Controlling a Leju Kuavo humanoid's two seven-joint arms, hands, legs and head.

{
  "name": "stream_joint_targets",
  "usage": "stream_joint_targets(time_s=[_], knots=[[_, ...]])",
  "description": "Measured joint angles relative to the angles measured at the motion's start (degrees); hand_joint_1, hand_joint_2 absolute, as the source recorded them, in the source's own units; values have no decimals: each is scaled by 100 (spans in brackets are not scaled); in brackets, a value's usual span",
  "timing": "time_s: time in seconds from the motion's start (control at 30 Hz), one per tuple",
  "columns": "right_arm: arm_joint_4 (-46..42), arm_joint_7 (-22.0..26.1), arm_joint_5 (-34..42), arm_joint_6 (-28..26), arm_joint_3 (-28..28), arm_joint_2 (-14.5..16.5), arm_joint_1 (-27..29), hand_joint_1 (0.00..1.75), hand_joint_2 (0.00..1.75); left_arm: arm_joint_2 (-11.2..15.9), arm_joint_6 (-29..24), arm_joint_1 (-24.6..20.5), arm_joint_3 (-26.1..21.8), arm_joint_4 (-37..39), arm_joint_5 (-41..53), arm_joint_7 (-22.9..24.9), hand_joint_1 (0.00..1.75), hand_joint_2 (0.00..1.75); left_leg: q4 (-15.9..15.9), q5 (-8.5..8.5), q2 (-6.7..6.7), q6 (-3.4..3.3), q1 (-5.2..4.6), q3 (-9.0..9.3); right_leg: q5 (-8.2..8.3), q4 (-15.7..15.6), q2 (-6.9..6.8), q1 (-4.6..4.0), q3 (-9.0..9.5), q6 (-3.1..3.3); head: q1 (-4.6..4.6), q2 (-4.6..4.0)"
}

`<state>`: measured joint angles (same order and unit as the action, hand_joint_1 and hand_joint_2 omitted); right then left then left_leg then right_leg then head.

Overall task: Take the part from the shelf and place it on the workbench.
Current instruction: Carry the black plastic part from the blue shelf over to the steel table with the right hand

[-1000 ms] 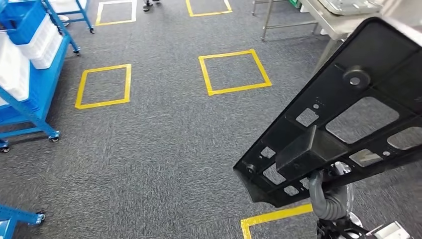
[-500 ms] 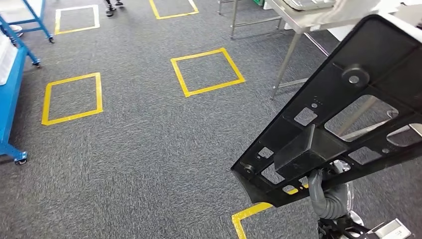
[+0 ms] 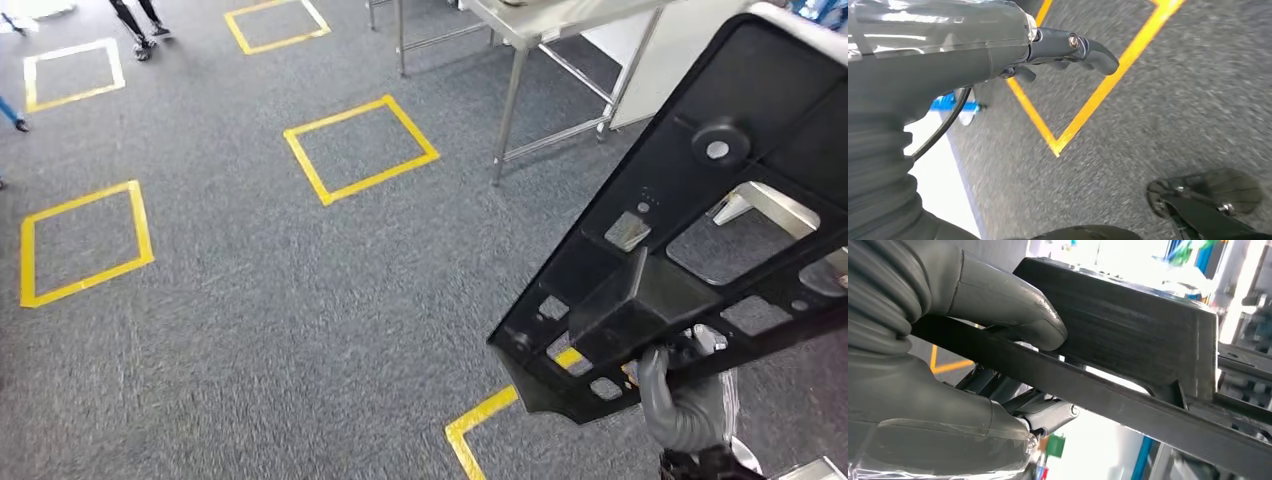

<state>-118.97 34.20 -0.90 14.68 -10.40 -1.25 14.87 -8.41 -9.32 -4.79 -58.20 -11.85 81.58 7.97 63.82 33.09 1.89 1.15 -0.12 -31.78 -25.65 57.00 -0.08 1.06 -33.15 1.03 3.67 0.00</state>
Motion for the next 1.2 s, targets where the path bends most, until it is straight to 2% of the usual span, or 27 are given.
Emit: stream_joint_targets(time_s=[0.07,0.1,0.13,0.17,0.23,0.27,0.3,0.37,0.4,0.47,0.53,0.57,0.6,0.63,0.67,0.73,0.77,0.8,0.83,0.9,0.97,1.03,1.07,1.1,1.13,1.17,1.2], knots=[[5,0,-22,-4,-1,35,-16,175,175,-1,14,13,2,0,-4,-33,0,175,816,320,-152,14,3,-401,1,5,143,-17,-2,18,1,0],[8,1,-27,-5,-1,53,-17,175,175,-1,13,22,2,0,-8,-58,0,175,1019,337,-166,11,3,-518,1,10,219,-27,0,20,1,0],[13,7,-28,2,-1,70,-24,175,175,-1,-4,29,3,0,-20,-119,0,175,965,221,-177,2,3,-522,0,16,299,-33,4,19,1,0],[24,23,-26,27,-1,86,-47,175,175,-1,-40,32,3,0,-40,-220,0,175,677,9,-203,-11,7,-417,-1,25,379,-35,9,16,1,0],[69,73,-9,121,-1,128,-165,175,175,-1,-150,19,4,1,-100,-515,0,175,-170,-417,-397,-41,27,-81,-7,60,536,-42,-2,-8,1,0],[112,96,2,184,2,145,-266,175,175,-1,-204,-5,4,1,-126,-653,0,175,-462,-522,-490,-61,37,33,-4,77,609,-43,-21,-36,1,0],[163,113,9,241,10,160,-379,175,175,0,-246,-46,4,1,-145,-763,0,175,-611,-552,-551,-87,38,85,4,88,671,-43,-46,-71,1,0],[291,127,3,328,36,178,-597,175,175,1,-315,-172,8,1,-162,-919,0,175,-646,-558,-495,-163,28,87,37,75,781,-32,-89,-157,1,0],[351,129,0,358,49,185,-682,175,175,0,-363,-246,16,1,-156,-991,0,175,-667,-585,-439,-209,31,89,30,90,751,-31,-111,-190,0,0],[448,116,17,391,67,193,-833,175,175,-3,-464,-354,46,1,-122,-1106,0,175,-716,-638,-319,-289,50,92,-152,368,482,-43,-256,-241,-1,0],[522,91,61,398,80,211,-935,175,175,7,-514,-371,75,0,-73,-1106,0,175,-728,-648,-186,-324,36,84,-535,1075,158,-33,-589,-278,-2,0],[553,83,75,396,85,225,-948,175,175,16,-509,-350,85,0,-49,-1062,0,175,-726,-642,-112,-330,24,80,-680,1434,92,-20,-759,-298,-2,0],[578,81,83,392,86,238,-935,175,175,26,-492,-315,92,0,-31,-994,0,175,-724,-633,-37,-330,15,80,-736,1660,55,-10,-866,-312,-2,0],[596,88,86,389,87,248,-905,175,175,35,-466,-271,96,1,-19,-904,0,175,-722,-622,36,-325,10,85,-677,1662,32,-5,-859,-317,-2,0],[605,103,91,387,87,255,-873,175,175,43,-433,-223,98,1,-14,-798,0,175,-721,-606,106,-317,6,99,-517,1414,-4,-7,-724,-311,-2,0],[613,139,104,393,87,266,-833,175,175,51,-364,-135,96,2,-11,-584,0,175,-719,-566,226,-285,-10,142,-162,580,-211,-46,-271,-250,-2,0],[615,154,109,397,87,272,-827,175,175,57,-333,-102,95,2,-10,-491,0,175,-717,-546,274,-263,-23,161,-59,254,-314,-74,-102,-208,-2,0],[618,163,115,400,87,278,-825,175,175,63,-309,-81,93,2,-13,-410,0,175,-716,-529,318,-237,-32,175,-27,84,-380,-102,-20,-170,-2,0],[623,168,120,403,87,282,-825,175,175,70,-286,-69,91,2,-25,-325,0,175,-721,-516,361,-209,-38,188,-43,44,-385,-125,-10,-139,-2,0],[635,172,125,411,87,288,-819,175,175,83,-260,-59,86,2,-61,-184,0,175,-722,-480,419,-144,-32,227,-24,6,-254,-109,-2,-91,-2,0],[654,179,128,420,88,298,-827,175,175,90,-238,-44,81,1,-80,-116,0,175,-499,-313,209,-75,-16,162,3,-50,-131,-63,35,-34,-1,0],[679,185,131,425,89,315,-842,175,175,93,-205,-15,79,2,-62,-101,0,175,175,42,-72,-33,8,-152,15,-67,-11,-41,49,0,0,0],[689,180,132,429,90,320,-844,175,175,95,-187,4,79,2,-38,-94,0,175,577,204,-121,-23,17,-354,14,-62,58,-42,44,6,0,0],[693,172,133,436,92,326,-840,175,175,95,-171,22,80,2,-12,-85,0,175,863,275,-137,-15,25,-510,12,-54,137,-42,42,7,1,0],[696,162,134,444,95,328,-834,175,175,96,-158,37,82,2,16,-74,0,175,957,233,-141,-10,32,-581,9,-41,218,-40,40,3,1,0],[696,154,136,454,98,329,-830,175,175,97,-147,47,84,2,35,-65,0,175,796,66,-152,-10,43,-534,2,-23,302,-35,40,-7,1,0],[696,148,137,462,99,329,-828,175,175,97,-138,51,86,2,45,-62,0,175,440,-170,-192,-12,58,-392,-9,-1,382,-30,41,-22,1,0]])
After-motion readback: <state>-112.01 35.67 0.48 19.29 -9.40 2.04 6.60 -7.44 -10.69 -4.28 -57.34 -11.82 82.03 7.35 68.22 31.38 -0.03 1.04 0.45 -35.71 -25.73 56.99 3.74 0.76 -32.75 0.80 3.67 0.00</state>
